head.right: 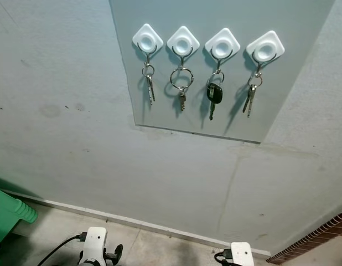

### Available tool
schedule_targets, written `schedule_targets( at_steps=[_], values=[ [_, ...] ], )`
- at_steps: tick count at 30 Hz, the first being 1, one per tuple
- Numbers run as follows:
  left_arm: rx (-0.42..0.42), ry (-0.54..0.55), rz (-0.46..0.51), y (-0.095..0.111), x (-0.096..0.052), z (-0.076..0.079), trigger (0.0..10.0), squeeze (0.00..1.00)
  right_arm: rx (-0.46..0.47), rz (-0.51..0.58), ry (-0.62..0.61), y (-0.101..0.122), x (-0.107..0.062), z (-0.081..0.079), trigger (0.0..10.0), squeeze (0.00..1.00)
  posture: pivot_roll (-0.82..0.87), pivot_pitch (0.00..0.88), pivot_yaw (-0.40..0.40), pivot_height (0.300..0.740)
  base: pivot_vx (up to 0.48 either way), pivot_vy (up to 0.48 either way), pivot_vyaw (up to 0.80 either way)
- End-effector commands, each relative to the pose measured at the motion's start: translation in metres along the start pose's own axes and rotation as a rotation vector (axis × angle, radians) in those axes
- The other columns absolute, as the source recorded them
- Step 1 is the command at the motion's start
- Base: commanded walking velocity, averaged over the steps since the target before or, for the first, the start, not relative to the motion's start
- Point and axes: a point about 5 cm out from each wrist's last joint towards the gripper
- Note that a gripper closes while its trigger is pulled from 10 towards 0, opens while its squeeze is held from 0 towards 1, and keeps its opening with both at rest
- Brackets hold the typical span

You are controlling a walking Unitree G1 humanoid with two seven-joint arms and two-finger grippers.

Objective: Hang keys on a hook

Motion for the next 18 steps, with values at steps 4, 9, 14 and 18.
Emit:
schedule_targets(
  at_steps=[4,9,14,18],
  values=[
    [0.012,-0.008,-0.016,-0.002,0.0,0.001,10.0,0.0,-0.005,-0.023,0.01,-0.004,0.0,-0.005,10.0,0.0,-0.05,0.052,0.036,0.74,0.0,0.0,0.0],
    [-0.003,-0.007,-0.027,-0.004,0.0,0.002,10.0,0.0,-0.013,-0.033,0.014,-0.006,0.0,-0.007,10.0,0.0,-0.05,0.072,0.034,0.74,0.0,0.0,0.0],
    [-0.039,0.006,-0.046,-0.008,-0.002,0.001,10.0,0.0,-0.007,-0.042,0.011,-0.01,-0.001,-0.008,10.0,0.0,-0.05,0.101,0.03,0.74,0.0,0.0,0.0],
    [-0.041,0.006,-0.048,-0.012,-0.004,0.002,10.0,0.0,-0.007,-0.046,0.012,-0.014,-0.003,-0.008,10.0,0.0,-0.05,0.113,0.031,0.74,0.0,0.0,0.0]
  ],
)
Point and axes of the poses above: a point about 5 cm out from each wrist's last joint towards the gripper, its own x axis pointing out of the wrist towards the gripper, its own y axis along the axis of the wrist's last joint, z = x × y, and after that the axes turned 13 degrees about x, right-handed
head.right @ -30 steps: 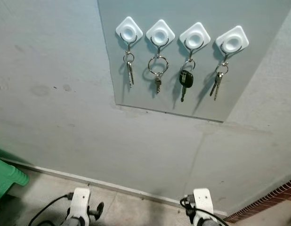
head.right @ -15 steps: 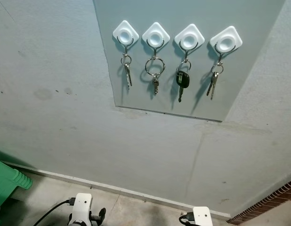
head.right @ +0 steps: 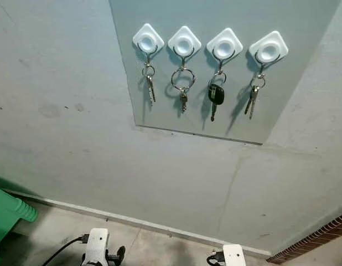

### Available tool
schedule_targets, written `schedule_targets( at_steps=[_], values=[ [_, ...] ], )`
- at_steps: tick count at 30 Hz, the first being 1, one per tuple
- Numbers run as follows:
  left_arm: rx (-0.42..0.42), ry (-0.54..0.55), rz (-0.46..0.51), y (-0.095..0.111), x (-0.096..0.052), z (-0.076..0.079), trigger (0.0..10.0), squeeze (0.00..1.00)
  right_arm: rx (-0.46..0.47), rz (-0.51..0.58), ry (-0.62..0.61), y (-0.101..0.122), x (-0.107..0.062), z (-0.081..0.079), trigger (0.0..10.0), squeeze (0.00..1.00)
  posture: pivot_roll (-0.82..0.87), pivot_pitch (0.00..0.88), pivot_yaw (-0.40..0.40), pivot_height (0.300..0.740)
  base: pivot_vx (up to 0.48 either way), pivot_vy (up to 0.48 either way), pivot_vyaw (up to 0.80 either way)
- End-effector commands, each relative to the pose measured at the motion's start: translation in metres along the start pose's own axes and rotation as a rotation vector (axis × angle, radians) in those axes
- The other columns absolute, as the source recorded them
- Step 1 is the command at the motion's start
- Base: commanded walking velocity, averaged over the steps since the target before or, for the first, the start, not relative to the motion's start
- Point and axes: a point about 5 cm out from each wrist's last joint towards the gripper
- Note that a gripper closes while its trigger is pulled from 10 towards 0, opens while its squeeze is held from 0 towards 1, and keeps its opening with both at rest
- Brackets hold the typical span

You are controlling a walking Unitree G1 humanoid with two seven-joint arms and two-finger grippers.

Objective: Hang keys on a hook

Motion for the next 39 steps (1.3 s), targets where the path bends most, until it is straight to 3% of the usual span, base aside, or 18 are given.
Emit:
schedule_targets(
  at_steps=[1,14,39],
  values=[
    [-0.009,0.008,-0.026,-0.009,-0.003,-0.002,10.0,0.0,0.005,-0.02,-0.004,-0.008,-0.002,0.0,10.0,0.0,-0.05,0.128,0.031,0.74,0.0,0.0,0.0],
    [-0.04,-0.002,-0.063,-0.022,-0.008,0.0,10.0,0.0,0.052,-0.042,-0.045,-0.023,-0.01,0.01,10.0,0.0,-0.05,0.16,0.037,0.74,0.0,0.0,0.0],
    [-0.071,0.02,-0.058,-0.021,-0.007,-0.004,10.0,0.0,0.052,-0.05,-0.043,-0.029,-0.013,0.011,10.0,0.0,-0.04,0.14,0.026,0.74,-0.245,0.0,0.0]
  ],
)
Point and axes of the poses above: a point about 5 cm out from each wrist's last joint towards the gripper, its own x axis pointing out of the wrist towards the gripper, its own y axis along the axis of the wrist's last joint, z = x × y, and after that the axes turned 13 degrees about x, right-handed
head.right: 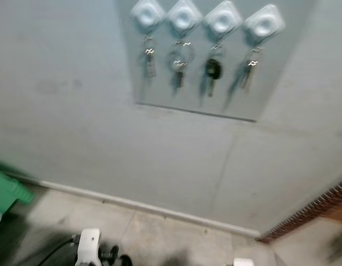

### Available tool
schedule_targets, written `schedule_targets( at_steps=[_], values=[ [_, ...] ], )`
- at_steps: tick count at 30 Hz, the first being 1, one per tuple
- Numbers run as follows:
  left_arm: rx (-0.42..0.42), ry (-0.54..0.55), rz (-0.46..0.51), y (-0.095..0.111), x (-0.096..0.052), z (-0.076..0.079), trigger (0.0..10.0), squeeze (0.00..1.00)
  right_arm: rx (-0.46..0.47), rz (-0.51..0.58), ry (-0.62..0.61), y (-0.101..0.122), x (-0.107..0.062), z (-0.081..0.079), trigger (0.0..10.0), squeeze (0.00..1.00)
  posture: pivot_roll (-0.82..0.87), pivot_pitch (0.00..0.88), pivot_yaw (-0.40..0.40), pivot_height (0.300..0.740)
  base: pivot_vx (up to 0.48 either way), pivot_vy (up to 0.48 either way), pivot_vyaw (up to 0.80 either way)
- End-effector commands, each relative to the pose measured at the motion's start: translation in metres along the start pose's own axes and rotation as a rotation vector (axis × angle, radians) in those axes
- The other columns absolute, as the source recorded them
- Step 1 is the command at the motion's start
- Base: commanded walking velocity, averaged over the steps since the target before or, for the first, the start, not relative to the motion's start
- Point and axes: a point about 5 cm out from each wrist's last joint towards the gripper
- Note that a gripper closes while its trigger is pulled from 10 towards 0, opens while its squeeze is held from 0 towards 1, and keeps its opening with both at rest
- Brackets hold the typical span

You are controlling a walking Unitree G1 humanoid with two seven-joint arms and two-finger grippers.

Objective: Hang keys on a hook

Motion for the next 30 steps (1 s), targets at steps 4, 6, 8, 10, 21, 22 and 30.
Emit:
schedule_targets(
  at_steps=[4,6,8,10,21,22,30],
  values=[
    [-0.008,0.002,-0.071,-0.0175,-0.0054,-0.0005,10.0,0.0,0.009,-0.035,0.016,-0.0109,-0.0018,-0.007,10.0,0.0,-0.04,0.141,0.026,0.74,-0.24,0.0,0.0],
    [-0.012,0.006,-0.071,-0.017,-0.0052,-0.0015,10.0,0.0,0.013,-0.034,0.014,-0.0108,-0.0018,-0.0068,10.0,0.0,-0.04,0.143,0.025,0.74,-0.24,0.0,0.0],
    [-0.013,0.006,-0.071,-0.0168,-0.0051,-0.0017,10.0,0.0,0.013,-0.034,0.014,-0.0107,-0.0018,-0.0068,10.0,0.0,-0.04,0.144,0.025,0.74,-0.12,0.0,0.0],
    [-0.016,0.006,-0.07,-0.0166,-0.005,-0.0018,10.0,0.0,0.014,-0.034,0.014,-0.0106,-0.0018,-0.0069,10.0,0.0,-0.04,0.144,0.025,0.74,0.0,0.0,0.0],
    [-0.022,0.009,-0.072,-0.0154,-0.0043,-0.0023,10.0,0.0,0.02,-0.031,0.012,-0.0095,-0.0012,-0.0072,10.0,0.0,-0.04,0.145,0.024,0.74,-0.254,0.0,0.0],
    [-0.022,0.009,-0.072,-0.0155,-0.0043,-0.0024,10.0,0.0,0.021,-0.031,0.012,-0.0094,-0.0012,-0.0072,10.0,0.0,-0.04,0.148,0.023,0.74,-0.251,0.0,0.0],
    [-0.028,0.013,-0.073,-0.0151,-0.0041,-0.0026,10.0,0.0,0.026,-0.028,0.01,-0.0083,-0.0008,-0.0069,10.0,0.0,-0.04,0.152,0.022,0.74,-0.256,0.0,0.0]
  ],
)
Point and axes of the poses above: a point about 5 cm out from each wrist's last joint towards the gripper, its own x axis pointing out of the wrist towards the gripper, its own y axis along the axis of the wrist's last joint, z = x × y, and after that the axes turned 13 degrees about x, right-handed
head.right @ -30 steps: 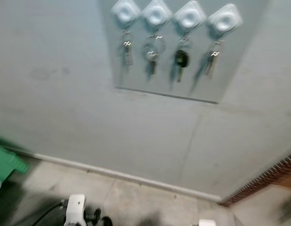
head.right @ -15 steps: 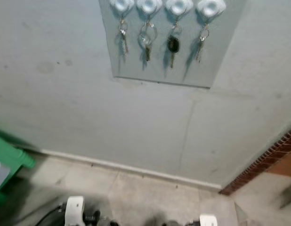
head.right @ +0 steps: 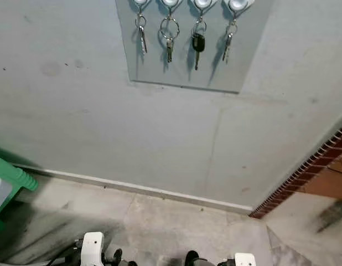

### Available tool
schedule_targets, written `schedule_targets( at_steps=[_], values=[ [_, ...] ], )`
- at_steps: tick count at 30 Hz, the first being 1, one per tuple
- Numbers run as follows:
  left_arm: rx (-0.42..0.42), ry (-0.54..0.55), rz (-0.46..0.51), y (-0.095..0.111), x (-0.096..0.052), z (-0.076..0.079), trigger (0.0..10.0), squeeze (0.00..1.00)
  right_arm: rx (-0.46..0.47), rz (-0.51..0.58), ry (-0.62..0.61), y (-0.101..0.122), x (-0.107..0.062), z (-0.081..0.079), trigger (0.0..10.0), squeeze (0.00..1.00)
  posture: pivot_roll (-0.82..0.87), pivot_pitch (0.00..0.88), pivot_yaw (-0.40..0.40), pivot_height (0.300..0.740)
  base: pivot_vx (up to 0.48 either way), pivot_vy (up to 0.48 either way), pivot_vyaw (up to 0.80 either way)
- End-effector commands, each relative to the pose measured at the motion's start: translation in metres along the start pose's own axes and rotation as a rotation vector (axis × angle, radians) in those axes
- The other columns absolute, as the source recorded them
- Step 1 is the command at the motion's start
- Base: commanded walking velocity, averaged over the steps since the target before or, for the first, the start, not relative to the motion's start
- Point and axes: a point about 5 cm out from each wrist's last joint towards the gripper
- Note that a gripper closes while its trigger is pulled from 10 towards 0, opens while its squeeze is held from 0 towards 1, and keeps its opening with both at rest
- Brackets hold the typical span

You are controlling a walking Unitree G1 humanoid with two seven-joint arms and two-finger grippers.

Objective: Hang keys on a hook

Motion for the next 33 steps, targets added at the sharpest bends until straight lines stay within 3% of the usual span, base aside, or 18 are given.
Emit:
schedule_targets(
  at_steps=[1,28,33],
  values=[
    [-0.019,0.001,-0.041,-0.0103,-0.0028,0.0019,10.0,0.0,0.003,-0.056,0.006,-0.0135,-0.0032,-0.0026,10.0,0.0,-0.04,0.153,0.021,0.74,-0.262,0.0,0.0],
    [-0.025,0.013,-0.034,-0.0052,-0.0008,0.0007,10.0,0.0,0.012,-0.047,0.001,-0.0089,-0.0012,-0.0027,10.0,0.0,-0.04,0.162,0.017,0.74,-0.289,0.0,0.0],
    [-0.012,0.012,-0.023,-0.0036,-0.0005,0.001,10.0,0.0,0.01,-0.047,0.001,-0.0084,-0.001,-0.0027,10.0,0.0,-0.04,0.157,0.018,0.74,0.0,0.0,0.0]
  ],
)
Point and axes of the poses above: a point about 5 cm out from each wrist's last joint towards the gripper, its own x axis pointing out of the wrist towards the gripper, its own y axis along the axis of the wrist's last joint, z = x × y, and after that the axes turned 13 degrees about x, right-handed
